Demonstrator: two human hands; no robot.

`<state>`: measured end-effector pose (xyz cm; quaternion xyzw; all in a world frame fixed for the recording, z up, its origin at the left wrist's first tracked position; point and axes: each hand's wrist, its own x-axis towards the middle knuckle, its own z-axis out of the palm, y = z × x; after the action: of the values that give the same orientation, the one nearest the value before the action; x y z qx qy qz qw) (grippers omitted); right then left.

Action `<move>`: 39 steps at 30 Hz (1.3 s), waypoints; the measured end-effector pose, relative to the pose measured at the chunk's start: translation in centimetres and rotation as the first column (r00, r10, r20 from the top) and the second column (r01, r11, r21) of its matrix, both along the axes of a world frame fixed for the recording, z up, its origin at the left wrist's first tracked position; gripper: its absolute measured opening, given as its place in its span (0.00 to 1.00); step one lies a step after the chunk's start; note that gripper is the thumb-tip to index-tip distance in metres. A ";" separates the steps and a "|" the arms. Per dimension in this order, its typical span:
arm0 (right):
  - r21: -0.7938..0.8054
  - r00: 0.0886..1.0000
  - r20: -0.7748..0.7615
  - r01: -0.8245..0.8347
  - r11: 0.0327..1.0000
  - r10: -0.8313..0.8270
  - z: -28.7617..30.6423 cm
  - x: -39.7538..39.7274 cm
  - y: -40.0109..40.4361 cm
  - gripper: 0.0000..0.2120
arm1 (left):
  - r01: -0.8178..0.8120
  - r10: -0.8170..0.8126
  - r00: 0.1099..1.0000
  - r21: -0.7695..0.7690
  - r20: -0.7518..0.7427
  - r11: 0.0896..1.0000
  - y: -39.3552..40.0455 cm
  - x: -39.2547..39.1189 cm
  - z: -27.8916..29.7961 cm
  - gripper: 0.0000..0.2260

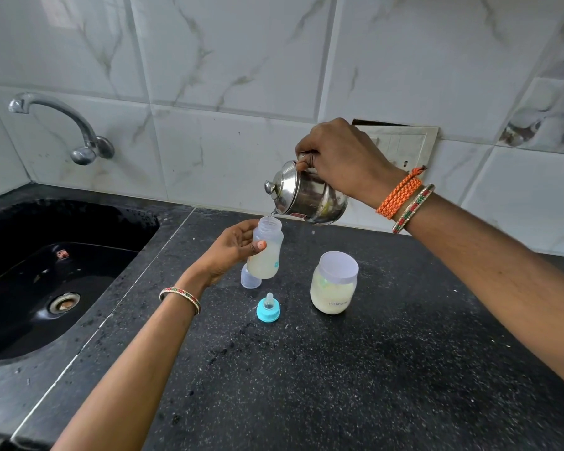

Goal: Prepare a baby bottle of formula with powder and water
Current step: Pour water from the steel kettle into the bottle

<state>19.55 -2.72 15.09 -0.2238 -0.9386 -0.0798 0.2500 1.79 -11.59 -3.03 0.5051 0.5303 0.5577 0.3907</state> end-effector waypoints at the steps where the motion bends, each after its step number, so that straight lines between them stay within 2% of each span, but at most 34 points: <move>1: 0.004 1.000 0.003 0.002 1.000 -0.002 0.0 0.0 0.0 0.09 | -0.003 0.003 1.000 0.002 0.006 1.000 0.0 0.0 0.0 0.38; 27: 0.112 0.999 0.050 -0.020 0.994 0.014 0.7 -0.1 -0.6 0.10 | 0.045 -0.045 0.999 -0.019 0.029 0.999 -0.1 -0.7 -0.2 0.42; 34: 0.073 1.000 -0.005 -0.030 0.997 0.030 0.8 -0.2 -0.2 0.08 | 0.070 -0.068 0.995 -0.023 0.075 0.997 -0.1 -0.9 -0.2 0.41; 39: -0.092 0.994 -0.104 -0.041 0.995 0.031 0.5 0.3 0.1 0.09 | 0.091 -0.090 0.985 -0.001 0.146 0.996 -0.3 -1.1 -0.4 0.39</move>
<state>19.82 -2.62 15.55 -0.2223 -0.9311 -0.0193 0.2885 0.67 -11.87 -3.43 0.4851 0.4789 0.5728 0.4552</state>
